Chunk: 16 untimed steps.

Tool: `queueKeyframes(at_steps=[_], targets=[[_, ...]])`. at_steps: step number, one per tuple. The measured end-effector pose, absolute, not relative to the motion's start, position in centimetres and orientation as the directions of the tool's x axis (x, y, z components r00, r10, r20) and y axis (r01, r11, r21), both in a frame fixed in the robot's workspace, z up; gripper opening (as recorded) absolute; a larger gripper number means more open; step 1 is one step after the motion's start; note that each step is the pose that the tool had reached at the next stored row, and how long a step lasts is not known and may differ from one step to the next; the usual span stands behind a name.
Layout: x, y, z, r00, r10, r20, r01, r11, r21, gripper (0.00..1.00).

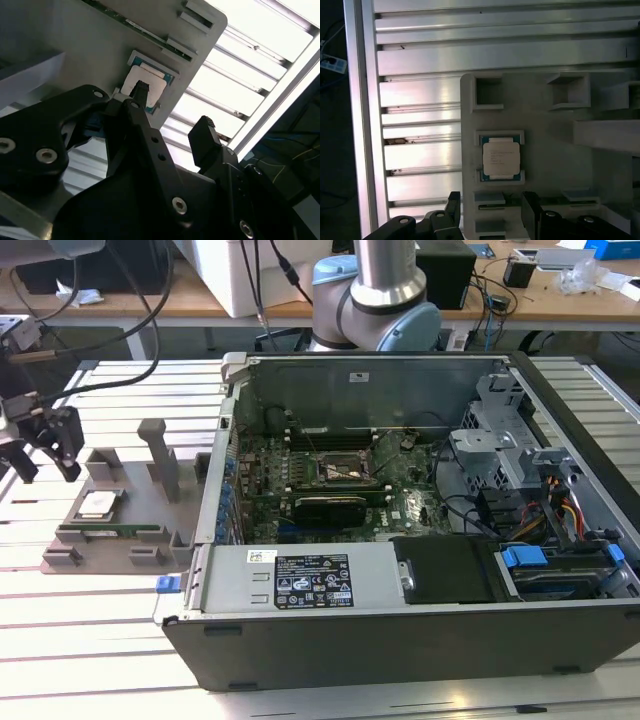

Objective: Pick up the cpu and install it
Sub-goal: 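Pick up the cpu and move it towards the insertion slot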

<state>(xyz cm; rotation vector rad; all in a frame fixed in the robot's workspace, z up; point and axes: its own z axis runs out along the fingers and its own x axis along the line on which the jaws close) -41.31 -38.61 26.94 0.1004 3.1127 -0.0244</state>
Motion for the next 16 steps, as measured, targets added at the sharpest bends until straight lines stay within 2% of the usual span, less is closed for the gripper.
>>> queueKeyframes(at_steps=[3,16], targets=[[-41.3,-38.2,26.5,-0.999,0.046,-0.028,0.047,0.999,-0.028,0.60],[-40.7,-37.5,25.6,-1.000,-0.007,-0.029,-0.006,1.000,-0.030,0.60]])
